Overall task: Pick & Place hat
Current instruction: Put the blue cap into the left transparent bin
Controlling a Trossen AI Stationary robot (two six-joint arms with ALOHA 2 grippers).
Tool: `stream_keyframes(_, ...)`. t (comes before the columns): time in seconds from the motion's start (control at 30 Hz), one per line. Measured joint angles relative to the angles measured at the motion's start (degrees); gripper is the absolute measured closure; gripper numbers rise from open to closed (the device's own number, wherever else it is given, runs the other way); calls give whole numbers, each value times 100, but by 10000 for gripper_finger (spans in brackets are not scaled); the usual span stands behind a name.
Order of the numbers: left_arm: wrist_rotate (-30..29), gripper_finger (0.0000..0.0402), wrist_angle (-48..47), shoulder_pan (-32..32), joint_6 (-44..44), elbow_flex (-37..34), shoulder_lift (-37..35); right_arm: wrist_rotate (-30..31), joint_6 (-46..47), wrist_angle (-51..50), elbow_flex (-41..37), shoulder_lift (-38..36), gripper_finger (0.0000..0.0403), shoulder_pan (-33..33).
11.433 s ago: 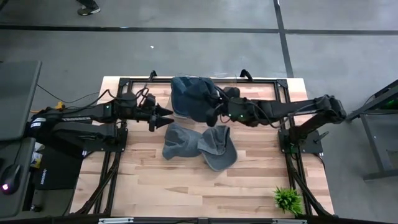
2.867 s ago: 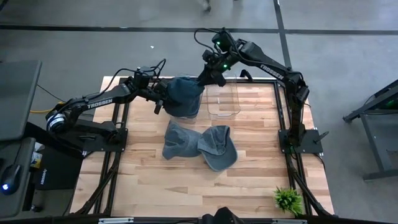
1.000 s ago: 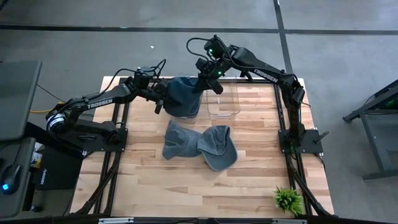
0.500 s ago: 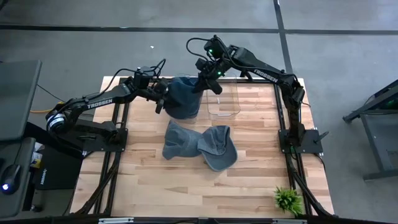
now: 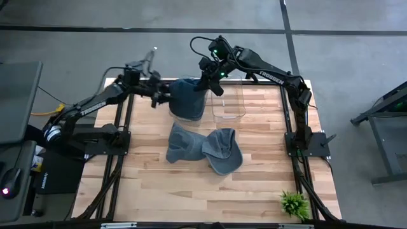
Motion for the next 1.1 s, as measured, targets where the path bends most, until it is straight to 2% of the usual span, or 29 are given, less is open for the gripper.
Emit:
stream_keyframes(0.17,75,129,-341,688,24,0,-700,218,126,44,0,0,376,-5)
stream_keyframes(0.4,107,129,-449,1077,-24,0,-1286,486,533,245,0,-2,376,-13)
stream_keyframes(0.6,91,129,-826,1162,95,0,-1615,559,765,655,1,142,376,21)
stream_keyframes(0.87,95,129,-1195,1157,150,0,-1655,483,813,746,0,595,376,96)
stream_keyframes(1.1,145,129,-1376,1157,192,0,-1655,1033,954,742,0,667,376,92)
